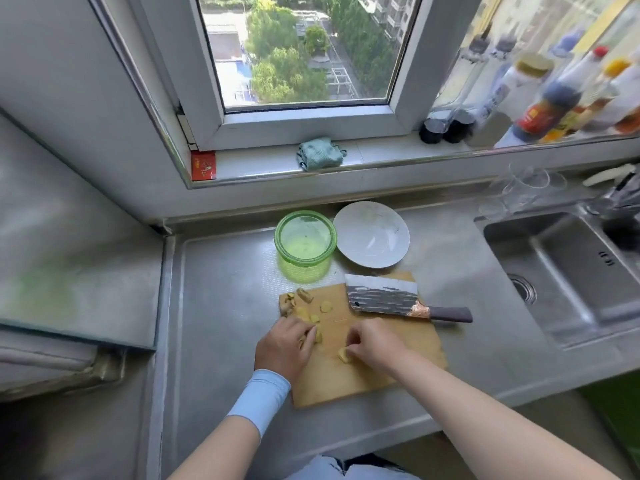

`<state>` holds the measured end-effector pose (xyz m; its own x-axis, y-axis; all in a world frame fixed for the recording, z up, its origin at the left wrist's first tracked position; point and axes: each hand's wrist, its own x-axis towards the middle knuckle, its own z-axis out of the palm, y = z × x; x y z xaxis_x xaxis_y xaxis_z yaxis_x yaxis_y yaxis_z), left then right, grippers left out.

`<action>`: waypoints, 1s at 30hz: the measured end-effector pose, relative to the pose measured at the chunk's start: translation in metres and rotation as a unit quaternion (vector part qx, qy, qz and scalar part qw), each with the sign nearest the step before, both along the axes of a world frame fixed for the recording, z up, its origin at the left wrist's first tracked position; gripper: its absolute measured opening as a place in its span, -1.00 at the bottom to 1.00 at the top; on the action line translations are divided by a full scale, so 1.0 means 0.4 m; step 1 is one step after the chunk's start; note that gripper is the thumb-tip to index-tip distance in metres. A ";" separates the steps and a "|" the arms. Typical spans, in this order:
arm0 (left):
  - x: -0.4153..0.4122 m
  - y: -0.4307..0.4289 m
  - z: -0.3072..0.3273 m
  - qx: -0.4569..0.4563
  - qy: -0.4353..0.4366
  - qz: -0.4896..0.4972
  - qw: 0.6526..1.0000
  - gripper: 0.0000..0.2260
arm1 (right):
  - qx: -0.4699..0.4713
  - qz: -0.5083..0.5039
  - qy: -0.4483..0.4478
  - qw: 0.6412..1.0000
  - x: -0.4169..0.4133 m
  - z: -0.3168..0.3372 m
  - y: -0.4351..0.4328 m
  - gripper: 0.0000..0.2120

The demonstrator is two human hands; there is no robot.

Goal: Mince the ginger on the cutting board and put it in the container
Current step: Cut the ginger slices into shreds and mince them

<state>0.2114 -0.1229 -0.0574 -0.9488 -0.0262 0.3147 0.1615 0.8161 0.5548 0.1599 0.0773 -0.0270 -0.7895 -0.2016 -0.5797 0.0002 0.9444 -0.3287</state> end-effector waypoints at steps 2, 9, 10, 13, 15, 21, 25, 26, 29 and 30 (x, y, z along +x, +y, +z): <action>0.013 0.044 0.001 -0.019 0.012 -0.009 1.000 -0.80 | 0.004 0.001 0.033 0.999 0.011 0.006 0.007 -0.86; 0.033 0.153 -0.012 -0.028 0.000 -0.046 0.999 -0.84 | -0.312 -0.296 -0.193 0.882 0.015 0.039 0.042 -0.89; 0.039 0.158 -0.020 -0.021 -0.024 -0.056 0.998 -0.86 | -0.316 -0.301 -0.197 0.878 0.015 0.031 0.054 -0.94; 0.044 0.162 -0.038 -0.046 -0.157 -0.055 0.985 -0.74 | -0.275 -0.308 -0.141 0.900 0.010 0.009 0.099 -0.92; 0.041 0.170 -0.046 -0.074 -0.230 -0.036 0.970 -0.66 | -0.242 -0.295 -0.094 0.920 0.012 -0.001 0.140 -0.94; 0.024 0.246 -0.047 -0.014 -0.209 0.021 0.977 -0.79 | -0.260 -0.271 -0.075 0.924 0.010 -0.025 0.238 -0.94; -0.006 0.305 -0.048 -0.005 -0.197 0.004 0.980 -0.74 | -0.284 -0.266 -0.089 0.917 -0.008 -0.038 0.246 -0.92; -0.015 0.315 -0.050 -0.003 -0.203 -0.003 0.979 -0.73 | -0.283 -0.262 -0.087 0.918 -0.013 -0.040 0.244 -0.93; -0.026 0.325 -0.059 -0.001 -0.221 -0.014 0.975 -0.73 | -0.273 -0.249 -0.088 0.925 -0.022 -0.040 0.236 -0.97; -0.027 0.322 -0.063 0.007 -0.217 -0.011 0.976 -0.75 | -0.271 -0.244 -0.093 0.927 -0.024 -0.040 0.231 -0.95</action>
<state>0.2008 0.0060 -0.0825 -0.9930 -0.0049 -0.1177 -0.0736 0.8066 0.5865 0.1503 0.1697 -0.0428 -0.7596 -0.1483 -0.6333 0.4879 0.5140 -0.7055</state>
